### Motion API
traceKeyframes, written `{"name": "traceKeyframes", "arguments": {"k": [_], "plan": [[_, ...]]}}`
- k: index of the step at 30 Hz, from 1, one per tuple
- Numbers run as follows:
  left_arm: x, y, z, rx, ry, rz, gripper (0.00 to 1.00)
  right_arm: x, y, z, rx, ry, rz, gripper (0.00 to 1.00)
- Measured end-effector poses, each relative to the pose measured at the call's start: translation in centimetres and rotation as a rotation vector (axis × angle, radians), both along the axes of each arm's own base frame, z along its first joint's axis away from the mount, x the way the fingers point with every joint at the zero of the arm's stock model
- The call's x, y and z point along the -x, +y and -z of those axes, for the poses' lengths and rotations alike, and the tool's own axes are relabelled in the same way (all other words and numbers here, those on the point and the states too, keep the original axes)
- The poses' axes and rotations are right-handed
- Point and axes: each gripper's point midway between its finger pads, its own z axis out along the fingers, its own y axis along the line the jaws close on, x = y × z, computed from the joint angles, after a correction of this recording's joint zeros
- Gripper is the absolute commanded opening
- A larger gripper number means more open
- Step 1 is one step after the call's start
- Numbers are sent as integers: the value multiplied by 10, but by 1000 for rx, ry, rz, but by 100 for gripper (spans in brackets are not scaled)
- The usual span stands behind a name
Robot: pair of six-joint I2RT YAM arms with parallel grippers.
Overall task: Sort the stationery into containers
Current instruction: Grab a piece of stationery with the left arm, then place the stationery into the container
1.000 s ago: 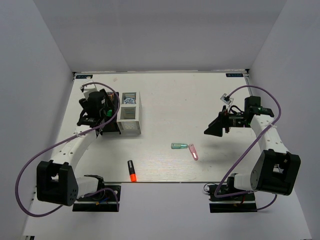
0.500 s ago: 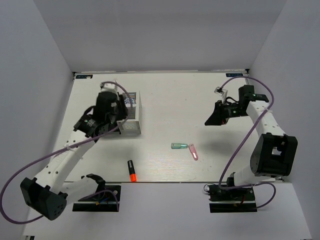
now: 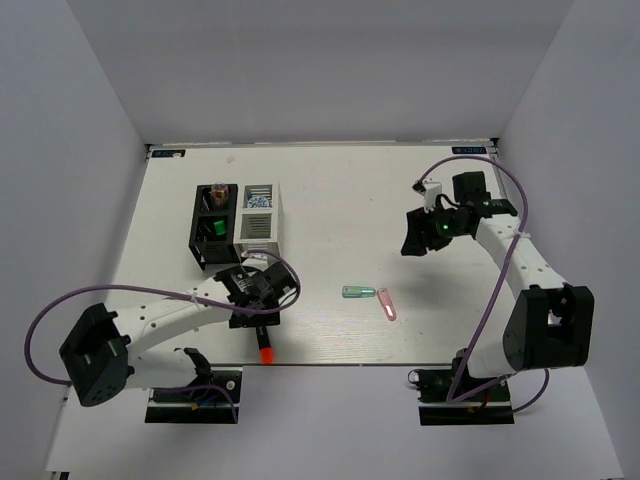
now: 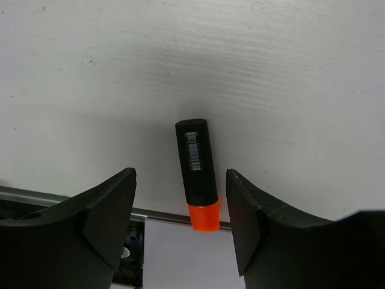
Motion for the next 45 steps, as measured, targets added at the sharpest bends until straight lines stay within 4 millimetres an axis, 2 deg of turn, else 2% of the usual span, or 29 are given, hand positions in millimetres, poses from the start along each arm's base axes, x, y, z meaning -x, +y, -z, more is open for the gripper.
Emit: {"name": "traceKeyframes", "arguments": {"k": [8,11,14,15,18,24,25,27,29,31,32,33,35,37,39,41,42,43,45], "plan": [[7,5,35,-19,26,-110,70,8,6,10,23,40,38,63],[9,6,48,-17,32,-141,65,8,8,10,24,42,45,63],[5,-2,49,27,11,-160,55,8,9,10,23,46,51,63],[3,-4,50,40,6,-165,46,8,9,10,22,48,53,63],[-1,-13,51,84,-13,-182,30,8,9,10,20,49,57,63],[-1,-12,56,115,-32,-199,3,8,9,9,15,55,63,65],[-1,-12,55,125,-39,-201,0,8,10,9,13,56,63,66],[-1,-12,55,141,-49,-202,0,8,10,9,9,58,61,75],[-4,-14,49,156,-67,-189,0,9,12,8,2,59,55,90],[-3,-12,45,126,-66,-144,0,12,15,7,-14,54,21,90],[-4,-11,40,103,-74,-120,0,13,17,6,-24,45,-6,82],[-6,-8,31,71,-89,-92,0,16,21,3,-48,34,-53,62],[-25,-11,-6,39,-172,-46,0,27,29,-1,-93,20,-151,0],[-53,-17,-55,52,-309,-42,0,42,36,-7,-151,32,-235,0],[-80,-8,-103,66,-457,-81,0,54,43,-15,-209,46,-303,3],[-101,20,-137,42,-579,-149,0,60,49,-23,-259,59,-355,33],[-108,36,-146,21,-619,-189,0,61,52,-27,-279,60,-373,51],[-113,51,-153,-5,-648,-224,0,61,53,-29,-292,58,-388,56],[-125,80,-162,-66,-697,-300,0,62,55,-31,-314,40,-417,58]]}}
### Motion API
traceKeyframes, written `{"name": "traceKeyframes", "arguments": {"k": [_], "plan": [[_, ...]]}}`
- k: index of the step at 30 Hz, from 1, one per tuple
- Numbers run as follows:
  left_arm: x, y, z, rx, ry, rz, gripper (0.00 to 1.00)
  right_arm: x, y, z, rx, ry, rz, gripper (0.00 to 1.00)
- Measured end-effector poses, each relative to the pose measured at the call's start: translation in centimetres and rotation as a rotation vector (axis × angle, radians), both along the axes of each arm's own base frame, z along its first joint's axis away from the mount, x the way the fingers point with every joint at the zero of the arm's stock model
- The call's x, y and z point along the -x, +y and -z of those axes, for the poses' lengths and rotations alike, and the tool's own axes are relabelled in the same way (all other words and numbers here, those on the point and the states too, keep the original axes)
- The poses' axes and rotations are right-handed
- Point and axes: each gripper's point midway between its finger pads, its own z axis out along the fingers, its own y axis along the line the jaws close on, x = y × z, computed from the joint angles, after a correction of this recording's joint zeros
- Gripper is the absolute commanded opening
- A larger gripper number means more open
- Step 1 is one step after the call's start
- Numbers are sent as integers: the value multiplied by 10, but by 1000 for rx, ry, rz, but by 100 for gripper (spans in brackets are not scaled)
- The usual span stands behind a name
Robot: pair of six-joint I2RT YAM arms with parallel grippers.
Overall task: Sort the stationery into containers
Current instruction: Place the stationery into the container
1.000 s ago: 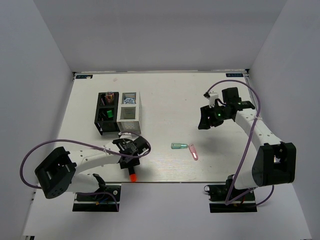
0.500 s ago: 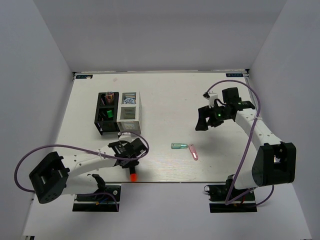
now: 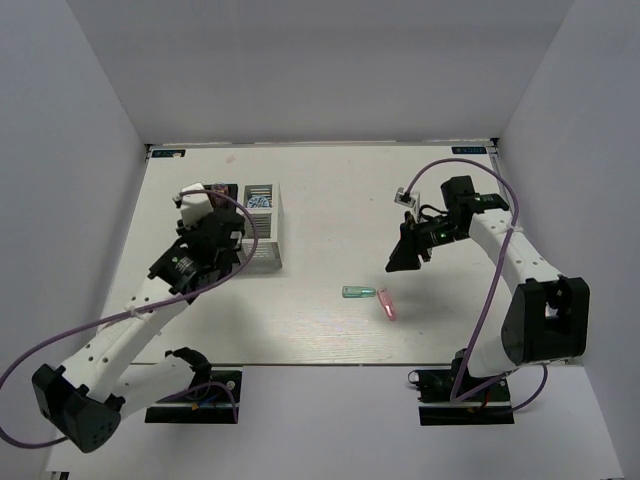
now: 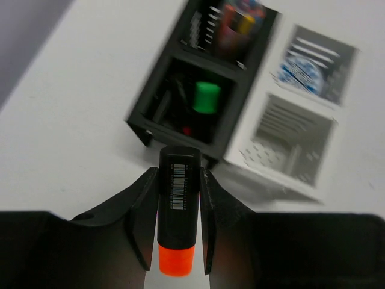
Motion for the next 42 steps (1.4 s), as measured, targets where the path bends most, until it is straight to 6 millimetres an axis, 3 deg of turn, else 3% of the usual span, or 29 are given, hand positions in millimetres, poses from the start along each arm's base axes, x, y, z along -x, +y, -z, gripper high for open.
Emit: {"name": "traceKeyframes", "arguments": {"k": [4,9,18,22,26,32,35,36,38,39,42], "plan": [[-22,43,7,-59,-18,-138,0,8,1,0,-25,-27,-11,57],[-51,72,16,-78,-27,-233,0,12,1,-3,-36,-53,-18,56],[-90,79,11,-49,-81,-260,0,11,1,4,-39,-50,-35,57],[-102,82,14,-31,-92,-271,0,11,1,5,-40,-54,-39,66],[-114,83,25,-29,-84,-276,0,12,1,8,-36,-51,-40,87],[-129,78,42,-24,-72,-266,0,13,-1,17,-20,-48,-31,90],[-132,74,45,-21,-71,-257,37,11,-2,20,-5,-54,-19,90],[-132,72,45,-21,-73,-253,53,9,-3,21,2,-60,-15,90],[-132,67,44,-18,-82,-234,62,5,-4,22,15,-77,-7,90],[-132,64,45,-17,-84,-222,71,4,-5,21,20,-82,-2,90],[-125,56,45,-10,-90,-187,82,2,-6,22,32,-91,7,90]]}}
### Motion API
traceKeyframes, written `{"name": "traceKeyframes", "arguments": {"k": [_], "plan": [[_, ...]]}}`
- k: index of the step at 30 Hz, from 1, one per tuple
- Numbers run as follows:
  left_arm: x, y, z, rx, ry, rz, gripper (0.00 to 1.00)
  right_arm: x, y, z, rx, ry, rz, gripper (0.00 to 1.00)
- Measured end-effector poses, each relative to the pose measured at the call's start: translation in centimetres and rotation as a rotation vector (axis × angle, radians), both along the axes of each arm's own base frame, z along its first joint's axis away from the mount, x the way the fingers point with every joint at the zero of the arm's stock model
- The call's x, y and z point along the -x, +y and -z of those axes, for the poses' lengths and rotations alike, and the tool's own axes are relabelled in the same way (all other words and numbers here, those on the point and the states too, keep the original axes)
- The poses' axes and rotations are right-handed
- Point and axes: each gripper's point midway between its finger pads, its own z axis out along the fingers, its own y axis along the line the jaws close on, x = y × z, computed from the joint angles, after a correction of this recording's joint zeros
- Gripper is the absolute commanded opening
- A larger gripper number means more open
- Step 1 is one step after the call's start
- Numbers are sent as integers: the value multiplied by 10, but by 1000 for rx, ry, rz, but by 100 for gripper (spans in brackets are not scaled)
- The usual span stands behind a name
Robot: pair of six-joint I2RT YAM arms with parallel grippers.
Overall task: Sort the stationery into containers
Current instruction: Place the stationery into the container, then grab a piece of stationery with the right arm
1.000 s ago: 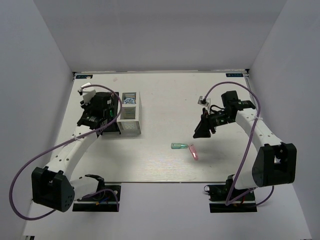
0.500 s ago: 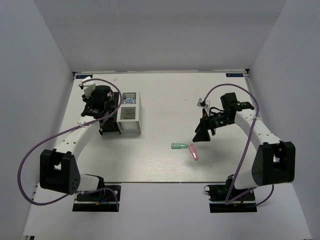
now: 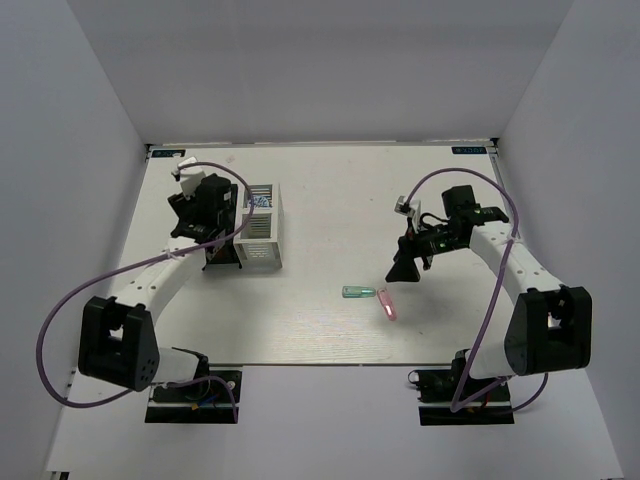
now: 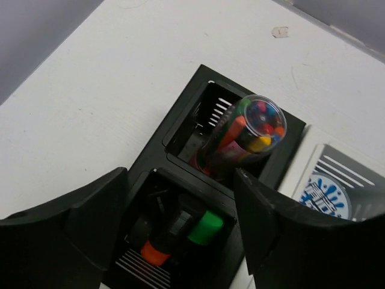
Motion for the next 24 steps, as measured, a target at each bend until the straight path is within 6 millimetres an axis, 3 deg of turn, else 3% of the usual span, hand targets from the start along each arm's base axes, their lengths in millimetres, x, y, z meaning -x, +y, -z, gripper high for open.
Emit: {"name": "traceKeyframes", "arguments": {"k": [1,2,3,4,5,7,9,10,11,12,14,15,16,19,22,24], "plan": [[2,-2,-2,3,-4,10,82,0,0,0,4,0,2,90],[3,-4,-6,5,-10,20,78,0,-1,1,7,1,4,78],[4,-5,-10,10,-18,27,67,-1,-1,0,7,-2,3,63],[5,-5,-13,13,-22,31,30,-3,0,-1,8,-4,0,19],[7,-7,-18,22,-26,37,17,-5,0,-3,16,-8,-6,0],[12,-10,-29,33,-22,63,5,-18,1,-4,62,-18,-3,0],[19,-20,-42,65,-13,131,9,-37,2,1,146,-56,-6,0],[24,-29,-48,86,-9,183,17,-48,3,7,199,-80,-3,13],[31,-39,-55,110,-8,249,35,-56,5,12,251,-92,-4,33],[41,-53,-60,130,-1,330,45,-63,8,18,295,-94,-9,57],[69,-84,-65,175,31,508,70,-73,18,25,357,-110,-34,78],[84,-99,-64,185,52,592,73,-75,23,28,378,-125,-57,88],[101,-112,-58,202,82,673,80,-73,29,32,390,-144,-84,90],[154,-136,-24,227,207,858,81,-53,41,43,387,-206,-189,90],[203,-132,21,233,354,932,82,-24,43,57,364,-253,-301,86],[227,-125,41,237,418,954,82,-10,44,66,355,-269,-368,82]]}}
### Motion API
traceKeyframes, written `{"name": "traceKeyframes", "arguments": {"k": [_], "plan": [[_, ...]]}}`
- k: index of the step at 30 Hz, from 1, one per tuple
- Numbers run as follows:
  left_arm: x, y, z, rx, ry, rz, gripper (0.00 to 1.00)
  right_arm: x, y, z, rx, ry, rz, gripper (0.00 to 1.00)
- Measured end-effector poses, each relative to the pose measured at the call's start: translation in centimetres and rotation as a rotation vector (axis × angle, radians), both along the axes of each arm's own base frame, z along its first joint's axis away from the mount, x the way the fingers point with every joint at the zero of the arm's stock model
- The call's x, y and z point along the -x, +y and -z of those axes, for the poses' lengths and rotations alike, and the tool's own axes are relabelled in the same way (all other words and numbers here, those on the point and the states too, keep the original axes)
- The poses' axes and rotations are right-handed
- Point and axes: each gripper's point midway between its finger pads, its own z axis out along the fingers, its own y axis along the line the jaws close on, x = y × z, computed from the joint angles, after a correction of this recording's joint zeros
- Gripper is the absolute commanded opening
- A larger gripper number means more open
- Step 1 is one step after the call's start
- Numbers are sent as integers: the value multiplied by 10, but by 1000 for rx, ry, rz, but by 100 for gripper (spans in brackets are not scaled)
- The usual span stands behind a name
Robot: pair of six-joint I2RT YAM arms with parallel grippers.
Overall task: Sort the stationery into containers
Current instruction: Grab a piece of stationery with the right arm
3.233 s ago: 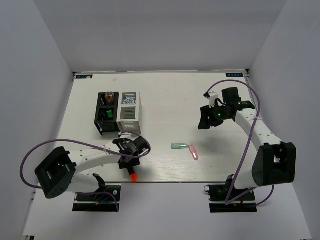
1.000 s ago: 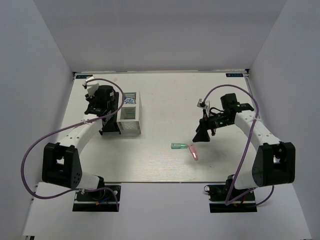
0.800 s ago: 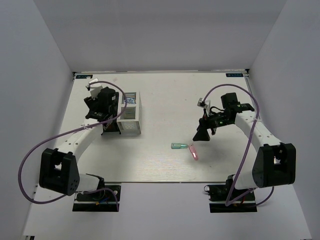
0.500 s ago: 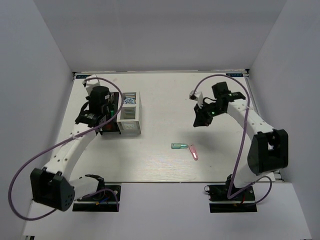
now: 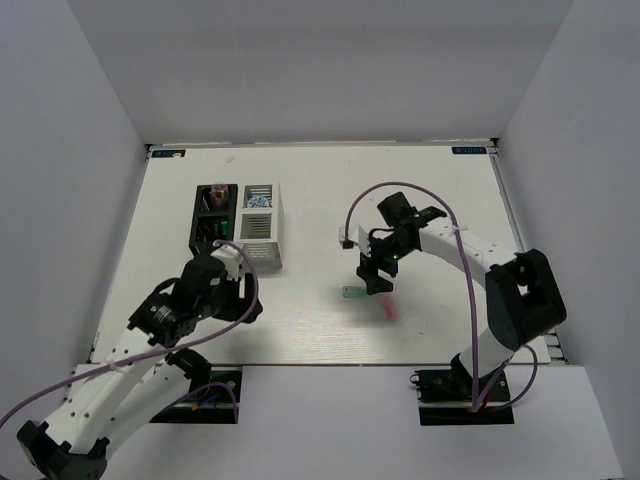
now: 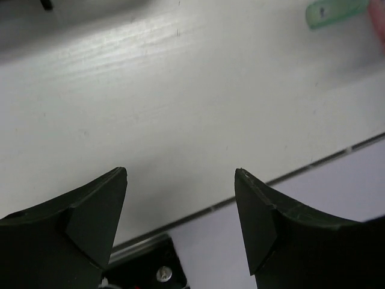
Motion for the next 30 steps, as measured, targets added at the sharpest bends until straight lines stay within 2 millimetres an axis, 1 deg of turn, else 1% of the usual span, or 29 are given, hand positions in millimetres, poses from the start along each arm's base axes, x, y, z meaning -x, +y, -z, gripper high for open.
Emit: {"name": "traceKeyframes", "arguments": {"k": [1,2,3,6,9,12,14,15,16,19,20,21,23,24,27,30], "plan": [[8,4,6,-5,15,6,82,3,3,4,-2,-6,-24,81],[14,6,9,-8,20,8,82,5,5,7,-1,-13,-52,79],[17,8,10,-6,19,9,82,6,9,10,-2,-23,-74,79],[22,11,13,4,5,11,82,9,25,17,-2,-60,-136,79],[26,13,24,-2,17,12,82,14,38,30,19,-94,-177,79],[31,17,35,-21,45,12,84,17,46,44,53,-102,-203,78],[31,18,35,-23,41,13,85,18,48,55,84,-101,-208,78],[31,18,34,-20,36,12,85,19,48,60,99,-102,-212,76],[31,18,33,-16,29,12,85,17,50,61,104,-117,-212,76],[31,18,30,-8,11,10,85,12,53,62,126,-160,-213,68],[31,18,29,-4,5,10,85,12,53,63,130,-167,-214,64],[31,19,28,-2,-1,8,85,12,54,63,134,-171,-216,55],[30,20,26,3,-19,3,86,13,55,63,138,-177,-222,42],[30,20,25,6,-27,0,86,14,56,63,139,-177,-227,29],[29,22,21,15,-53,-7,86,14,57,62,146,-177,-238,0],[28,23,18,23,-75,-13,88,17,57,62,160,-153,-262,0]]}}
